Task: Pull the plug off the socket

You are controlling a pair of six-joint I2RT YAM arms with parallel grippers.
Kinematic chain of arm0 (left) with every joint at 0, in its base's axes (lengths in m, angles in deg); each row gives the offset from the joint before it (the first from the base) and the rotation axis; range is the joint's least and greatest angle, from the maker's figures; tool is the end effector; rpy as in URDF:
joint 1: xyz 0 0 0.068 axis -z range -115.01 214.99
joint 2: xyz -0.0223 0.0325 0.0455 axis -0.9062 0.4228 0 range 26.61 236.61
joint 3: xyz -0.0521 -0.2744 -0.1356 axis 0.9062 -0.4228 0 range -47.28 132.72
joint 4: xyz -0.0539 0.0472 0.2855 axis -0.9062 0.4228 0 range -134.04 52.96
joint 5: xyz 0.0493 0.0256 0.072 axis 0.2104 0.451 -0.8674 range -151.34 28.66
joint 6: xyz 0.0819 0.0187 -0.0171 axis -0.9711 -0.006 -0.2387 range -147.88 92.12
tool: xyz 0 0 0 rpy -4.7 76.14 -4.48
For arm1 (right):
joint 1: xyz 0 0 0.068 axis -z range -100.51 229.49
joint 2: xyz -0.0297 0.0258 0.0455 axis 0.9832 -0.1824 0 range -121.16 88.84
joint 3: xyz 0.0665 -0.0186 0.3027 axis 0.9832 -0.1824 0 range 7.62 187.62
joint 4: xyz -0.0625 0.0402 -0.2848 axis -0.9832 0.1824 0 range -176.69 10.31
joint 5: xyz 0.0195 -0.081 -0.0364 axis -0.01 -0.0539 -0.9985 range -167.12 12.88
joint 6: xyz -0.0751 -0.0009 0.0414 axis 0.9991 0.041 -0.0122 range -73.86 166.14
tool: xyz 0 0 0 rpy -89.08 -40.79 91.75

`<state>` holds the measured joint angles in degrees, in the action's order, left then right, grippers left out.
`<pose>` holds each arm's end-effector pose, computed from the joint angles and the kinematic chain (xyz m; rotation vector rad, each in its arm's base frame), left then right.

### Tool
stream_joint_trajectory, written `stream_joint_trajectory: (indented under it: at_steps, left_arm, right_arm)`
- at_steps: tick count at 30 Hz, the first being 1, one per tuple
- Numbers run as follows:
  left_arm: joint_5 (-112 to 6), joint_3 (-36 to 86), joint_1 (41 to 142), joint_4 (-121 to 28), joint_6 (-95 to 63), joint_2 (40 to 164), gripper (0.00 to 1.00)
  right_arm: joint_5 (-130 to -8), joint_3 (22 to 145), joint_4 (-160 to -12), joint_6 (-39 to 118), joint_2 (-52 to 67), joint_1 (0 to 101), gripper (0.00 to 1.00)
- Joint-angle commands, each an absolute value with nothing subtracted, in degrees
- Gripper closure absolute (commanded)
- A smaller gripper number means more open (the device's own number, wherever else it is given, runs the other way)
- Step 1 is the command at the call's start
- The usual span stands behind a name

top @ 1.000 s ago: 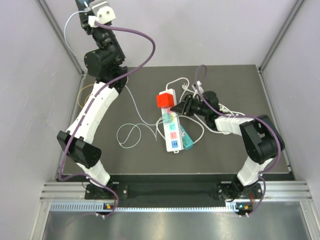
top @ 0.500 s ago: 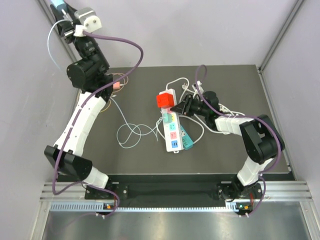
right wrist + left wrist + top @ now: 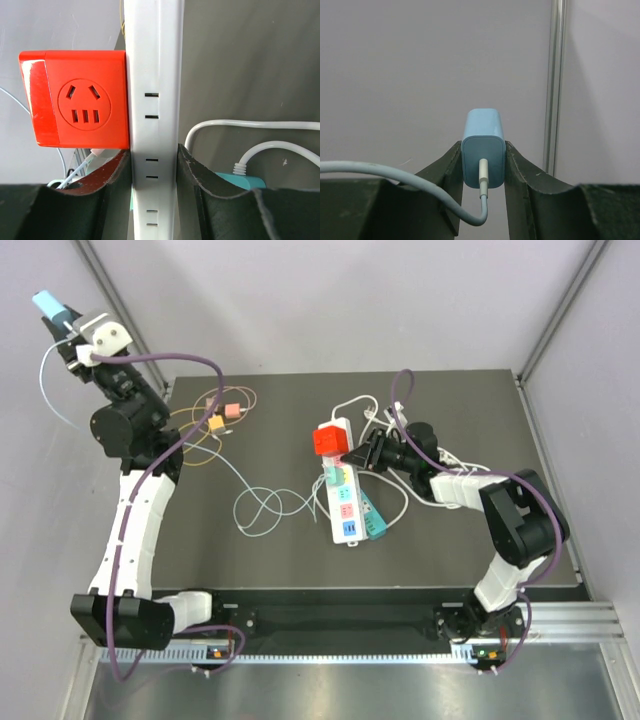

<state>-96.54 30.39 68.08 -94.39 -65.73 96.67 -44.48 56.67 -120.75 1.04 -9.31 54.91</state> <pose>0.2602 0.0296 0.6098 -0.3799 0.7333 0.7444 0.3689 0.2135 0.2053 -0.0844 2.0181 1.3371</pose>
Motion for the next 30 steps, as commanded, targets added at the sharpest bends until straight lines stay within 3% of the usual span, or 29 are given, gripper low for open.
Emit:
stream_joint_trajectory:
  at_steps: [1,6,12,21,30]
  left_arm:
    - [-97.02,31.38,67.89,-90.63,-62.78,96.3,1.0]
    - [-93.87,35.15,68.15,-72.72,-47.68,99.28,1.0]
    - [-92.19,44.98,68.24,-54.88,-28.16,112.37,1.0]
    - [-92.02,64.66,68.07,-40.8,-12.43,130.92,1.0]
    - [-91.66,68.47,65.87,-32.44,1.99,144.19,1.0]
  right_arm:
    - [-42.76,59.3,-128.35,-0.26,-6.17,55.24,1.0]
    - [-42.58,59.47,-128.44,-0.62,-6.61,55.41,1.0]
    - [-42.67,59.3,-128.26,-0.35,-6.26,55.67,1.0]
    - [-42.49,59.38,-128.35,-0.7,-6.87,56.46,1.0]
    - [-42.32,59.3,-128.7,-1.23,-6.7,57.78,1.0]
